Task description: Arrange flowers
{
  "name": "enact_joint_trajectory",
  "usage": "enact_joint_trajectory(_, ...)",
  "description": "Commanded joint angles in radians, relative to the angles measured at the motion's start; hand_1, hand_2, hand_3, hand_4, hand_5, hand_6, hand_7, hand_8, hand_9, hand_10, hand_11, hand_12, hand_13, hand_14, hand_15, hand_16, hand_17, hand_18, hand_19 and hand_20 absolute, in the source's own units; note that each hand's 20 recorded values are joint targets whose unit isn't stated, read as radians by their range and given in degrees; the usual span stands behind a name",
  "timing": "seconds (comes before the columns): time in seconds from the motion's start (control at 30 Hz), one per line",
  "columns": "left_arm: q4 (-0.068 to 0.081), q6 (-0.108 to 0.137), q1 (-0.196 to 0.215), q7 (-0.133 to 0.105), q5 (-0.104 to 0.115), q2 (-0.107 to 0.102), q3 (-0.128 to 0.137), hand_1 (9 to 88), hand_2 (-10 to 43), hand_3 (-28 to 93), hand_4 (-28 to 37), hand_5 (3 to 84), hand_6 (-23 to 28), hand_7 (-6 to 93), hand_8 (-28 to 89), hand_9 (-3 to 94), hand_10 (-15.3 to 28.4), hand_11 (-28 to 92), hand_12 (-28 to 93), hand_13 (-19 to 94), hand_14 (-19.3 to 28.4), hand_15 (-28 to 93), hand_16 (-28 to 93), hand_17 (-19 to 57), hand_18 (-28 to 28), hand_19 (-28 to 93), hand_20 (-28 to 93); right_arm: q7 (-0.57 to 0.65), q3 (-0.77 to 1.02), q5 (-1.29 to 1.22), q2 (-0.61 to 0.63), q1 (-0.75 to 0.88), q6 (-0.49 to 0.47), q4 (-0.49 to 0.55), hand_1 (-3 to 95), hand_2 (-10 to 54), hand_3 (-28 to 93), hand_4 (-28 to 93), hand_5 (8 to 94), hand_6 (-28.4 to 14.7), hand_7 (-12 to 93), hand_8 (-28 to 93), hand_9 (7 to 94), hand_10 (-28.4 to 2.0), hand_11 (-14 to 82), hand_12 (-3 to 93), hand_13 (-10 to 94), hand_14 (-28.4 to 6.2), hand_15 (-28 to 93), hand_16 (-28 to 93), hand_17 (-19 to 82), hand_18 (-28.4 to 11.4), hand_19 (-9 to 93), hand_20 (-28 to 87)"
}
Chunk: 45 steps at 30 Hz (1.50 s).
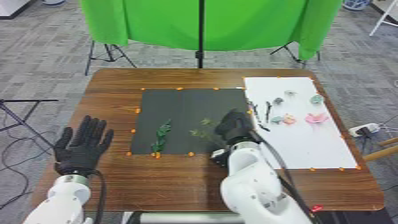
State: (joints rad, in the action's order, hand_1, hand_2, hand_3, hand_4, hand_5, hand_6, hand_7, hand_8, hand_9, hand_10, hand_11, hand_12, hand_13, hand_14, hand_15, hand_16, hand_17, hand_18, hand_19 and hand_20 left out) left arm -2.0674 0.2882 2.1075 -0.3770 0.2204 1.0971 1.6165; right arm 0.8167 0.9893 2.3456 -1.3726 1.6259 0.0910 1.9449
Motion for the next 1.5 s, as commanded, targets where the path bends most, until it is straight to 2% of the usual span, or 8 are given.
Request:
enact_joint_trajectory(0.03, 0.012, 0.037, -0.008, 0.044, -0.010, -0.021, -0.028, 27.9, 14.6, 83, -28.3, 50.8, 10.9, 11.4, -9, 40.7, 16.0, 22, 11, 29, 15.7, 38, -8, -7.9, 13.6, 39, 14, 0.017, -0.067, 0.018, -0.118, -0.032, 0.056, -0.092, 55.8, -9.5, 79, -25, 75.2, -3.1, 44, 14, 82.7, -13.7, 29.1, 44.7, 77, -10.5, 69, 31, 53, -23.5, 93, 53)
enact_joint_trajectory(0.4, 0.036, 0.087, -0.056, 0.126, -0.028, -0.052, -0.063, 27.8, 14.6, 83, -28.3, 50.7, 10.8, 11.5, -9, 40.7, 16.0, 22, 11, 29, 15.8, 38, -8, -7.9, 13.6, 39, 14, 0.089, -0.034, 0.037, -0.242, -0.067, 0.161, -0.203, 55.1, -9.5, 79, -24, 72.0, -2.8, 50, 13, 81.0, -14.0, 31.7, 44.3, 77, -11.0, 71, 29, 54, -23.5, 93, 54)
enact_joint_trajectory(0.53, 0.052, 0.077, -0.081, 0.143, -0.032, -0.051, -0.082, 27.9, 14.7, 83, -28.3, 50.7, 10.8, 11.5, -9, 40.8, 16.0, 22, 11, 29, 15.8, 38, -8, -7.9, 13.6, 39, 14, 0.067, -0.029, 0.057, -0.265, -0.057, 0.217, -0.220, 54.8, -9.5, 80, -24, 71.1, -2.8, 51, 12, 80.5, -14.0, 32.9, 44.1, 77, -11.1, 71, 28, 54, -23.4, 93, 54)
enact_joint_trajectory(0.87, 0.055, 0.067, -0.083, 0.130, -0.025, -0.047, -0.084, 27.9, 14.7, 83, -28.3, 50.7, 10.8, 11.5, -9, 40.8, 15.9, 22, 11, 29, 15.8, 38, -8, -7.9, 13.6, 39, 15, 0.029, -0.055, 0.035, -0.254, -0.041, 0.187, -0.202, 52.1, -9.5, 80, -24, 70.3, -4.8, 48, 10, 79.4, -15.0, 31.2, 41.7, 76, -12.0, 72, 29, 53, -24.1, 93, 55)
enact_joint_trajectory(0.97, 0.055, 0.045, -0.081, 0.116, 0.026, -0.045, -0.083, 27.8, 14.7, 83, -28.3, 50.7, 10.8, 11.5, -9, 40.7, 15.8, 22, 11, 29, 15.9, 38, -8, -7.9, 13.6, 39, 14, 0.030, -0.049, 0.044, -0.256, -0.044, 0.184, -0.212, 50.6, -9.5, 79, -24, 70.9, -5.9, 43, 8, 79.3, -15.7, 29.3, 39.5, 75, -12.5, 72, 29, 52, -24.1, 93, 55)
enact_joint_trajectory(1.07, 0.050, 0.044, -0.073, 0.105, 0.012, -0.046, -0.078, 27.9, 14.6, 83, -28.3, 50.7, 10.7, 11.5, -9, 40.7, 15.8, 22, 11, 29, 15.8, 38, -8, -7.9, 13.6, 39, 14, 0.027, -0.048, 0.040, -0.251, -0.044, 0.172, -0.211, 50.1, -9.5, 79, -24, 71.0, -6.3, 40, 7, 79.1, -16.0, 28.2, 37.6, 75, -12.7, 72, 28, 52, -24.2, 93, 55)
enact_joint_trajectory(1.13, 0.047, 0.041, -0.069, 0.097, 0.025, -0.044, -0.073, 27.8, 14.6, 83, -28.3, 50.7, 10.7, 11.6, -9, 40.8, 15.9, 22, 11, 29, 15.8, 38, -8, -7.9, 13.6, 39, 15, 0.020, -0.050, 0.042, -0.248, -0.041, 0.166, -0.208, 49.7, -9.5, 79, -24, 71.0, -6.5, 40, 7, 78.9, -16.2, 28.4, 36.9, 75, -12.7, 72, 28, 52, -24.3, 93, 55)
enact_joint_trajectory(1.5, 0.030, 0.039, -0.039, 0.062, 0.037, -0.039, -0.057, 27.8, 14.4, 83, -28.3, 50.7, 10.8, 11.6, -9, 40.8, 16.0, 22, 11, 29, 15.9, 39, -8, -7.7, 13.6, 39, 15, 0.008, -0.060, 0.050, -0.221, -0.039, 0.137, -0.190, 48.2, -9.5, 80, -25, 72.1, -7.7, 29, 4, 77.9, -16.5, 29.4, 35.5, 74, -13.2, 72, 28, 51, -24.8, 93, 54)
